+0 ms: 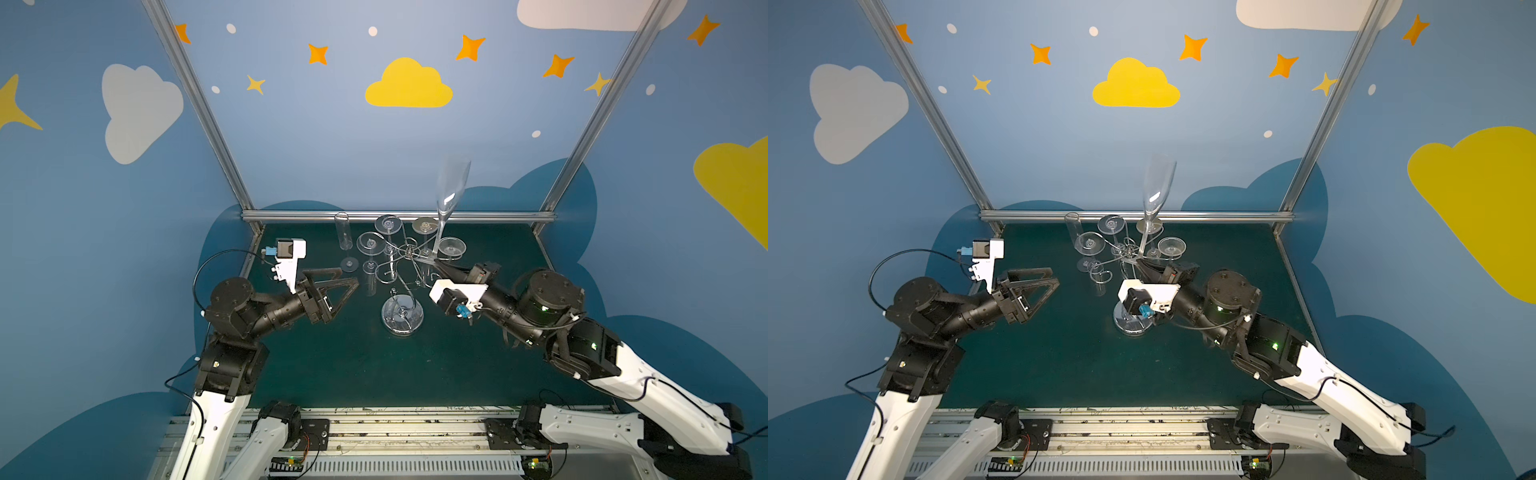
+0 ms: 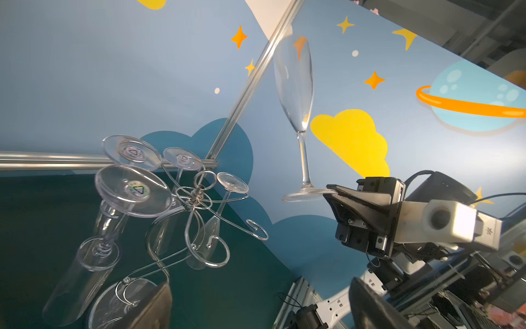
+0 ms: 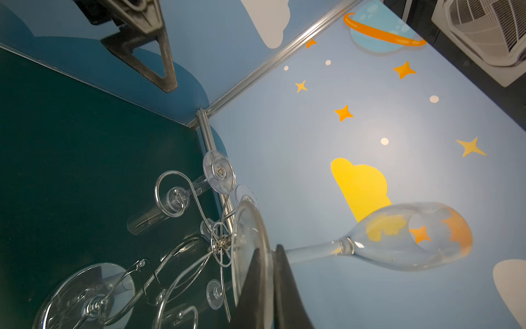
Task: Take the wine glass off the wine glass rack
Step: 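Swing the held glass upright toward the center while the left gripper reaches toward it, then grasp the glass stem with the left gripper while the right gripper releases and withdraws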
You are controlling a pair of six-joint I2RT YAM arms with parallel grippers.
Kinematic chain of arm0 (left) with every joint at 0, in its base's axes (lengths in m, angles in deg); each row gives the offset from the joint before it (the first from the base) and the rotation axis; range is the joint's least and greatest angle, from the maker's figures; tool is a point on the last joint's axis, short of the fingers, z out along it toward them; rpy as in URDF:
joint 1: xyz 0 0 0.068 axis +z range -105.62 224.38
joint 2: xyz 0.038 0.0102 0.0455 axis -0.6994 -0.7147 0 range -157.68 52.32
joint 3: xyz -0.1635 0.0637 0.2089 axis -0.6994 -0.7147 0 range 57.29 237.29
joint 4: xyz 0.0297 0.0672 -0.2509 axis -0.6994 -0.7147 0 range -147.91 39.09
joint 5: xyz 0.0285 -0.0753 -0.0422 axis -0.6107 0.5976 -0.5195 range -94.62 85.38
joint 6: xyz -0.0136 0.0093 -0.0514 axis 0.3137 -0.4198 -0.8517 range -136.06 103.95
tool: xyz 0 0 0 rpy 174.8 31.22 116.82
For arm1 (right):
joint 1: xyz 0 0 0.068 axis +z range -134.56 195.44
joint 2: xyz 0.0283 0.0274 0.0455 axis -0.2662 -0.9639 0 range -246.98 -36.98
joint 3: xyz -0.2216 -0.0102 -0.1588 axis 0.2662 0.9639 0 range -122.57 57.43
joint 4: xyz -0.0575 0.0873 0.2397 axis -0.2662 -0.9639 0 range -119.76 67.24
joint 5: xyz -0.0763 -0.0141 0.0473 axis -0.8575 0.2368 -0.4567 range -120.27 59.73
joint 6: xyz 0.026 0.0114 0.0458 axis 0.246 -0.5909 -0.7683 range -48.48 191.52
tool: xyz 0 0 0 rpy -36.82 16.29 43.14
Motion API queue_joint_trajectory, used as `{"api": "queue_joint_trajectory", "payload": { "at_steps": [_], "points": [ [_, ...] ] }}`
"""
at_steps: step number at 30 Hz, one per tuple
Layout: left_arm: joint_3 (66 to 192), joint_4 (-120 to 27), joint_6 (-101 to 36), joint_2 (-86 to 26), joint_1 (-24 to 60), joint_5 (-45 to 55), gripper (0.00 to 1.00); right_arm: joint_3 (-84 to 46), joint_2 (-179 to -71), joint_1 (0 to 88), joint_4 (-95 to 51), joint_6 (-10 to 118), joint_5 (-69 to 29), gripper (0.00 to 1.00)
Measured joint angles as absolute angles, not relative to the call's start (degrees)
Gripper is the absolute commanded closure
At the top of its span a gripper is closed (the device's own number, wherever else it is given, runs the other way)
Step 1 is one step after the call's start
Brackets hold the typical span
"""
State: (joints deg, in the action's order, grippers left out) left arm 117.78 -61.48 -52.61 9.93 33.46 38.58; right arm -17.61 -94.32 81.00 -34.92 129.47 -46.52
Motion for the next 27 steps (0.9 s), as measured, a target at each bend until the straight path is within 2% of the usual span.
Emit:
{"api": "queue_joint_trajectory", "payload": {
  "at_steps": [12, 24, 27],
  "points": [
    [118.6, -55.6, -53.4, 7.5, 30.6, 39.5, 0.08, -15.1, -98.8, 90.9, -23.3, 146.4, -50.6, 1.00],
    [118.5, -50.3, -55.3, 7.7, 28.5, 40.7, 0.10, -11.9, -101.4, 95.6, -15.9, 155.5, -52.6, 1.00],
    [117.7, -48.3, -55.8, 7.9, 27.8, 41.3, 0.14, -11.0, -101.7, 96.2, -14.5, 156.8, -52.6, 1.00]
  ]
}}
